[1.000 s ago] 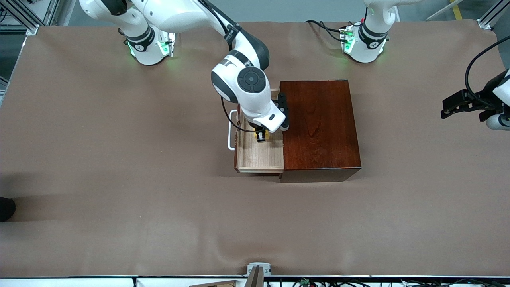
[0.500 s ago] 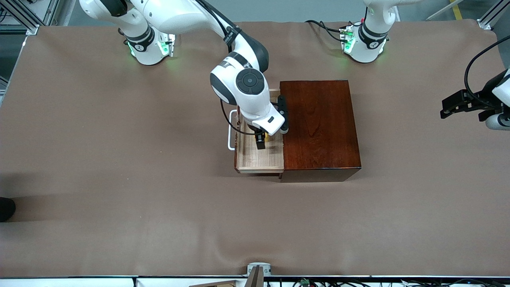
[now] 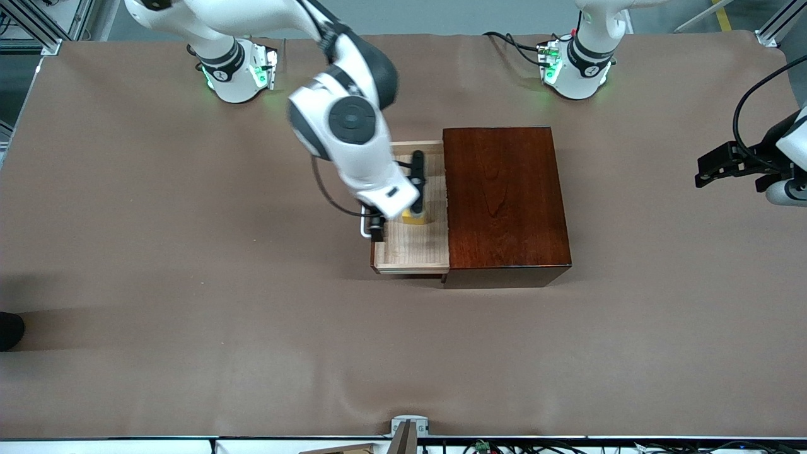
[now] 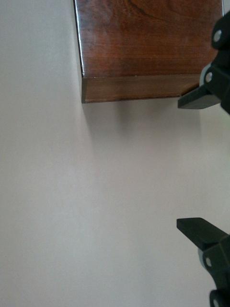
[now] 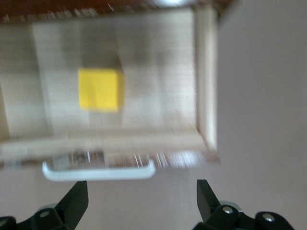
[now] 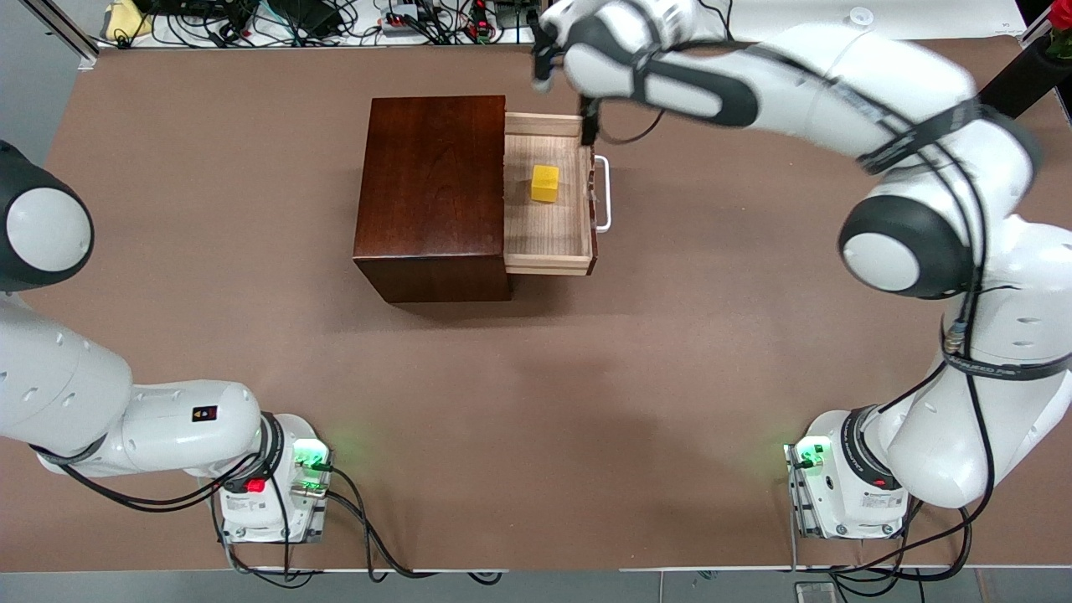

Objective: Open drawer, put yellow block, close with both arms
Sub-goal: 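Lower the yellow cube into the drawer and open the right gripper, then withdraw the right gripper while the left gripper reaches the drawer handle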

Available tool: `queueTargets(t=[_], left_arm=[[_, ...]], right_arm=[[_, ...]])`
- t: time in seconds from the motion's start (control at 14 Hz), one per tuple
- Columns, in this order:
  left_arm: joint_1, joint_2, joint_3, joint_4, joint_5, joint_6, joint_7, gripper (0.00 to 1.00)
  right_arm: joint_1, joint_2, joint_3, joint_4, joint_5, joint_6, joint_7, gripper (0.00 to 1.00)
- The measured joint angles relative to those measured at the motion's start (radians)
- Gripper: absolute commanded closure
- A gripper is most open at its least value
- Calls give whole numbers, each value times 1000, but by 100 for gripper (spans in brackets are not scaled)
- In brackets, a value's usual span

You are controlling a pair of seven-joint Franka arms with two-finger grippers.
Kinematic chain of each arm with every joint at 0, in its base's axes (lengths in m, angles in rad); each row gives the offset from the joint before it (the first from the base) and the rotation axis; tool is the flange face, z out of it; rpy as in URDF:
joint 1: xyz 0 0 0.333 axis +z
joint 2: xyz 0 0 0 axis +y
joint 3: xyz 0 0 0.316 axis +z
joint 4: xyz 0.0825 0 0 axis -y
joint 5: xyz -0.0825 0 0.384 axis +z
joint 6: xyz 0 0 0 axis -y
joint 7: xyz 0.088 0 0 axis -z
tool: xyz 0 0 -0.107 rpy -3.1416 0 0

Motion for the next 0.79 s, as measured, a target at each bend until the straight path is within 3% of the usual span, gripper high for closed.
queueTargets(t=[0.36, 0.79], left_arm=[[-41, 0, -26, -1, 0, 1, 0, 0], [-56, 6, -161, -11, 0, 1, -2, 0]], right_arm=[[-234, -135, -5, 3, -1, -138, -5, 0], [-468, -181, -5, 2, -3, -245, -6, 0]])
